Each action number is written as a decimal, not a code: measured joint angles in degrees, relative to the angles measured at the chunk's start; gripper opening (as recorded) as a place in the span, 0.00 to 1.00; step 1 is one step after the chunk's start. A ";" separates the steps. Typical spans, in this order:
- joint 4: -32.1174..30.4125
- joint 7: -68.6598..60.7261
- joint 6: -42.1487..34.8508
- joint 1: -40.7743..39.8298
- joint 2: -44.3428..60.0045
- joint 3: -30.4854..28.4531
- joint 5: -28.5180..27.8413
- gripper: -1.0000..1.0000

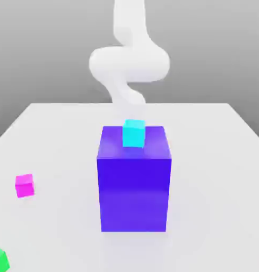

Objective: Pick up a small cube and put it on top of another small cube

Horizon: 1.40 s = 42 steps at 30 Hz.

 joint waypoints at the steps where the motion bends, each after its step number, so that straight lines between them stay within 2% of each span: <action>1: -1.18 0.18 1.38 -0.65 2.40 -1.75 0.83 0.50; 15: -16.16 3.20 18.52 -11.31 32.29 -20.27 10.22 0.50; 22: -23.32 8.90 27.37 -20.50 45.22 -26.83 8.58 0.50; 27: -22.47 3.81 31.61 -24.14 51.33 -22.12 15.77 0.50; 34: -20.26 -5.01 37.34 -34.45 59.53 -9.15 27.46 0.50; 35: -20.10 -5.63 37.86 -35.51 60.24 -7.90 28.29 0.00; 42: -20.12 -5.38 37.82 -35.54 60.16 -7.92 27.99 0.00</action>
